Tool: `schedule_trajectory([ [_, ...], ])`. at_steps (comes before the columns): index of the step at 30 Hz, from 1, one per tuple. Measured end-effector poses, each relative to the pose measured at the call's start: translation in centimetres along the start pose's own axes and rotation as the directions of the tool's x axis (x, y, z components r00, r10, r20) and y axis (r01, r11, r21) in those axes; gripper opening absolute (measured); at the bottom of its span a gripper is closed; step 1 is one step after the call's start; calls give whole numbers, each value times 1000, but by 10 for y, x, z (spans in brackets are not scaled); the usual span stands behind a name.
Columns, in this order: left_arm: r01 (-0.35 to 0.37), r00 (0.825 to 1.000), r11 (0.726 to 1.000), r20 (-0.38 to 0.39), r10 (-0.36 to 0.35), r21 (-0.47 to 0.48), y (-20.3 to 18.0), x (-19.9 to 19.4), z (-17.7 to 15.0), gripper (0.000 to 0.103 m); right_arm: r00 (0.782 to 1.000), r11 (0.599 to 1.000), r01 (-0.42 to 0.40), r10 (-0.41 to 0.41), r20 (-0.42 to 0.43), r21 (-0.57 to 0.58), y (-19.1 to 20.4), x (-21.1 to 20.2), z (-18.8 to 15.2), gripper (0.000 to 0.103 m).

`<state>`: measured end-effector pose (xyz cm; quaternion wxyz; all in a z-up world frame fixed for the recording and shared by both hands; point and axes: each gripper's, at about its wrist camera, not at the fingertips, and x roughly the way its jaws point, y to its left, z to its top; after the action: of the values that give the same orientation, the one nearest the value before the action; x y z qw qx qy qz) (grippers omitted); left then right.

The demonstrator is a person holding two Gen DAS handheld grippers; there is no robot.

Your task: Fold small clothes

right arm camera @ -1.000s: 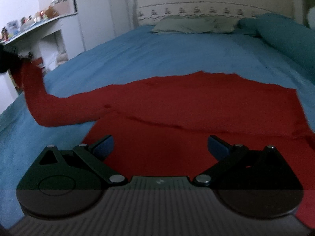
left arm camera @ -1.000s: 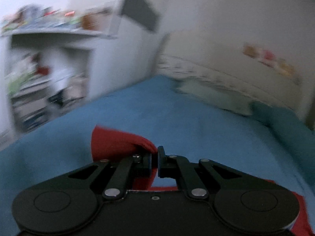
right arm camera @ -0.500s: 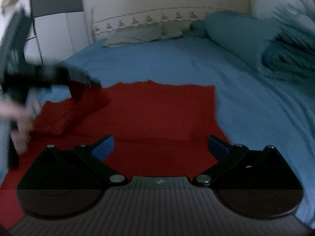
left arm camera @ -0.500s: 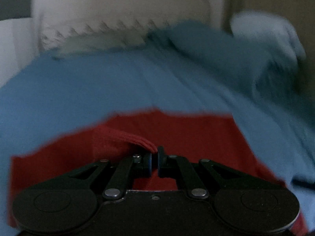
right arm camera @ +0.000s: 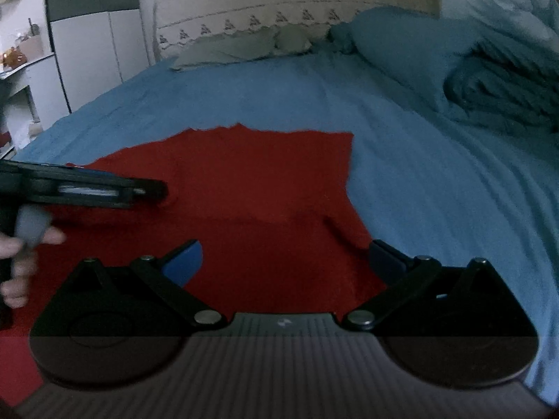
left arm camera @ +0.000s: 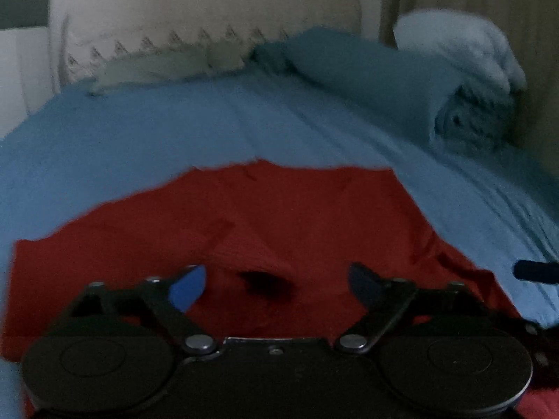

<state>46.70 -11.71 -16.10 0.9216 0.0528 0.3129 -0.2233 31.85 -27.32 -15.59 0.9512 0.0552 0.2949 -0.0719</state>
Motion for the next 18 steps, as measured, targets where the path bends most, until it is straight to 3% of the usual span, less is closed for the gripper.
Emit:
schedule_trajectory([
  [8, -113, 993, 979, 18, 118, -171, 69, -44, -39, 97, 999, 988, -51, 51, -8, -142, 58, 19, 22, 103],
  [10, -133, 990, 973, 15, 139, -191, 78, -44, -50, 97, 998, 974, -61, 58, -22, -218, 81, 33, 28, 103],
  [12, -140, 990, 971, -41, 135, -192, 83, -38, -55, 97, 996, 955, -78, 64, -59, -287, 102, 53, 33, 103],
  [14, -154, 988, 966, -34, 151, -208, 88, -39, -58, 97, 996, 928, -74, 51, -73, -364, 122, 71, 36, 103],
  [18, -155, 988, 964, -52, 147, -214, 96, -40, -67, 97, 994, 859, -87, 41, -101, -505, 153, 100, 38, 82],
])
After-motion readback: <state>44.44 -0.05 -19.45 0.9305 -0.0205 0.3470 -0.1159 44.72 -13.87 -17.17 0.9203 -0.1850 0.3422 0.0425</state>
